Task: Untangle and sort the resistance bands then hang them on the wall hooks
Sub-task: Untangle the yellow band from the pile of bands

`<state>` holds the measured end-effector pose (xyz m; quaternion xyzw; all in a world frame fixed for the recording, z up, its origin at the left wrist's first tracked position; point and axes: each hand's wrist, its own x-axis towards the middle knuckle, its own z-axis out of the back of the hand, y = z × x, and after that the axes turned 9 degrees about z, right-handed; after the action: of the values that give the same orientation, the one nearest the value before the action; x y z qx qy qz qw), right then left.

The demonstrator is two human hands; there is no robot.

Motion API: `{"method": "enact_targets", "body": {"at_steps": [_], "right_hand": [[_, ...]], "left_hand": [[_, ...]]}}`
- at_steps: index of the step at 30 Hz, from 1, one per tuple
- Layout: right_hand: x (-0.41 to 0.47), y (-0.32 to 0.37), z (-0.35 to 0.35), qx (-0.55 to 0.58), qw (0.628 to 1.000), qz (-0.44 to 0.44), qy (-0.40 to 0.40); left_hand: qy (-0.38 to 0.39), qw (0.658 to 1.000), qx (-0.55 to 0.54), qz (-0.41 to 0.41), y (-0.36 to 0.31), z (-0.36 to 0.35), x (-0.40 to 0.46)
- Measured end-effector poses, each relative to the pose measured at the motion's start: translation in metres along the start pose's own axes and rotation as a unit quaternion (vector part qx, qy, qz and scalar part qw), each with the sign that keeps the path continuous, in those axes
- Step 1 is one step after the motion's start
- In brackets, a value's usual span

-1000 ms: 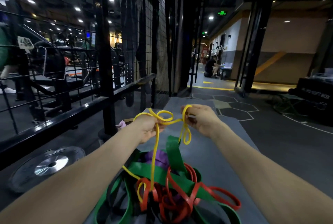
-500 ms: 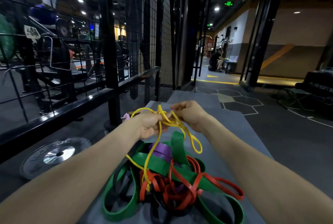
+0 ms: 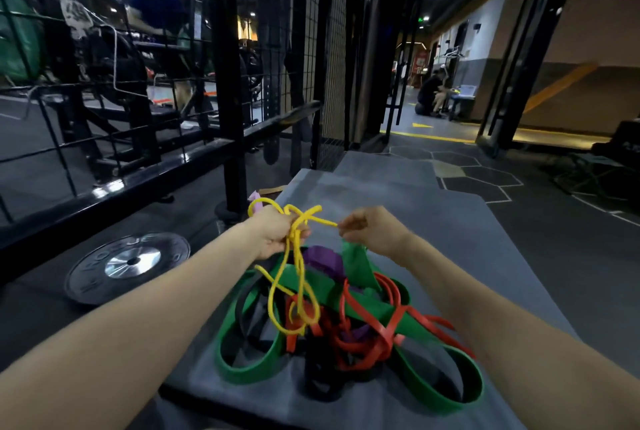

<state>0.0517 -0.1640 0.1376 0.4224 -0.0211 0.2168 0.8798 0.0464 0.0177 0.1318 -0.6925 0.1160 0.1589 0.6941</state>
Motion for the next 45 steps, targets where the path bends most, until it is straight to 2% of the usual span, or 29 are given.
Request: {"method": "enact_targets", "body": {"at_steps": [2,4,7,9,13,17,26,32,35,38,41,45], "right_hand": [[-0.004,-0.014,-0.016,-0.079,0.996,-0.002,0.039],[-0.008,-0.023,-0.03,-0.169,0.982,0.013,0.082],[-0.01,-0.026,-0.044,-0.271,0.954,0.043,0.121],[-0.01,-0.027,-0.049,-0.303,0.943,0.049,0.129],[-0.006,-0.041,-0.065,-0.337,0.928,0.044,0.155],[-0.001,-0.047,-0.08,-0.348,0.927,0.032,0.136],[0.016,-0.052,-0.103,-0.345,0.93,-0.042,0.12],[0.007,-0.065,-0.072,-0.281,0.958,-0.019,0.053],[0.0,-0.08,-0.04,-0.133,0.99,-0.023,-0.034],[-0.012,-0.087,-0.01,-0.001,0.997,-0.026,-0.07],[-0.026,-0.087,0.012,0.138,0.982,-0.013,-0.13],[-0.038,-0.088,0.047,0.278,0.933,-0.015,-0.227]], "left_hand": [[-0.024,0.999,0.044,-0.004,0.009,0.013,0.004],[-0.052,0.987,0.152,-0.006,0.018,0.026,0.008],[-0.094,0.943,0.318,-0.023,0.022,0.036,0.003],[-0.101,0.922,0.374,-0.026,0.027,0.042,0.003],[-0.077,0.947,0.311,-0.036,0.039,0.05,0.014],[-0.089,0.973,0.212,-0.027,0.044,0.048,0.023],[-0.074,0.991,0.107,-0.026,0.054,0.036,0.055],[-0.115,0.991,0.049,-0.043,0.05,0.019,0.069],[-0.121,0.99,0.057,-0.037,0.046,0.004,0.071],[-0.108,0.993,0.046,-0.015,0.038,-0.018,0.071],[-0.107,0.993,0.045,-0.014,0.028,-0.034,0.076],[-0.148,0.987,0.07,0.0,0.024,-0.032,0.084]]}}
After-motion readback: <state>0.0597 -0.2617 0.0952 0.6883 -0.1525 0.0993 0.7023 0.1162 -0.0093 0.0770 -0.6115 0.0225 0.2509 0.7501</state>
